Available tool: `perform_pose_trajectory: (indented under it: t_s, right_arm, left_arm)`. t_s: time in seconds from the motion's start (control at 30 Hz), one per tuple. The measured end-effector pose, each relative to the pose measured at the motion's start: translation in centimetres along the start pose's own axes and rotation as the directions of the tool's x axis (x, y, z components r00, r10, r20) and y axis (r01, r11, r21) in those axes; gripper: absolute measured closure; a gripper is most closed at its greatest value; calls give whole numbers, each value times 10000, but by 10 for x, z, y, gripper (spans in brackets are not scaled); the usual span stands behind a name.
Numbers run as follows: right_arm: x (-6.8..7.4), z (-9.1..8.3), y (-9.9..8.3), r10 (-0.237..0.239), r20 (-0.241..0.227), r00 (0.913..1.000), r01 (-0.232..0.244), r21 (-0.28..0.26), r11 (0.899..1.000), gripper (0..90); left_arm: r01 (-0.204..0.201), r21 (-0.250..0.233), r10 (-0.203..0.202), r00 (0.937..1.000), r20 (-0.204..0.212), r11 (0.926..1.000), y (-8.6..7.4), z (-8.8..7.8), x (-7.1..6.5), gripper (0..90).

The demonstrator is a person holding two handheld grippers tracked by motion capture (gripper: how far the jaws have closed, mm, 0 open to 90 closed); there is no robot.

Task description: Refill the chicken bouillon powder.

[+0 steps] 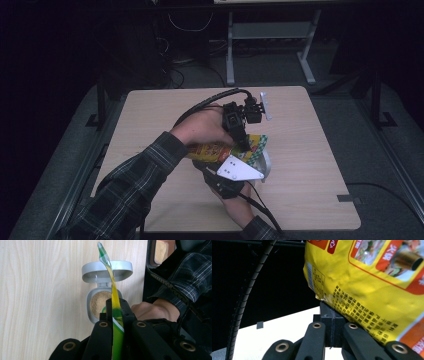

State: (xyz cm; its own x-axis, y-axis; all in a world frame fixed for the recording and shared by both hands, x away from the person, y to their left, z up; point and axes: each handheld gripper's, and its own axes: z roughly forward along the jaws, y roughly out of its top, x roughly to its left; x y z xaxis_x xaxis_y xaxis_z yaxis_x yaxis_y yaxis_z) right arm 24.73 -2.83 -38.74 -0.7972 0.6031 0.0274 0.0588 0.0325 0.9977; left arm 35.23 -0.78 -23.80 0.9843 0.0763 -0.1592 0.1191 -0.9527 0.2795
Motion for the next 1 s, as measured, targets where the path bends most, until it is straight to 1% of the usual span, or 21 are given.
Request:
perform_pose_trajectory:
  t_s: [0.23,0.3,0.4,0.43,0.47,0.5,0.57,0.6,0.7,0.83,0.9,1.0]
  right_arm:
    - [1,0,-1,-8,-8,10000,8,57,10000,900]
    - [1,1,-1,-24,-24,10000,24,75,10000,900]
    - [0,2,-2,-18,-23,10000,18,140,9999,900]
    - [1,2,-3,-32,-32,10000,32,150,9999,900]
    - [1,2,-3,-22,-54,10000,23,168,9999,900]
    - [2,3,-4,-62,-64,10000,64,189,9998,900]
    - [3,3,-4,-53,-91,9999,55,218,9997,900]
    - [3,4,-5,-28,-86,10000,30,233,9997,900]
    - [3,4,-5,-25,-56,10000,27,271,9996,900]
    - [5,5,-7,10,-81,10000,-8,314,9995,900]
    - [5,6,-7,-67,-95,9999,70,310,9995,900]
    - [6,6,-9,-30,-74,10000,33,451,9990,900]
  left_arm:
    - [-71,-65,71,10000,-19,10000,-2,0,-1,895]
    - [-144,-148,143,9999,-27,9998,-4,0,-1,897]
    - [-163,-268,163,9999,5,9995,-7,0,-1,897]
    - [-99,-294,100,9999,21,9995,-8,0,-1,898]
    - [-175,-313,176,9998,22,9994,-9,0,-1,898]
    - [-140,-349,141,9999,39,9993,-10,-1,-1,898]
    - [-68,-580,72,10000,55,9983,-14,-1,-1,898]
    - [-141,-611,144,9999,54,9980,-15,-2,-1,898]
    - [-161,-944,166,9998,51,9954,-20,-5,-2,899]
    - [-223,-1166,233,9997,66,9929,-25,-6,-2,899]
    - [-234,-1337,249,9996,95,9907,-29,-7,-2,899]
    - [-337,-1693,354,9993,70,9850,-35,-8,-2,899]
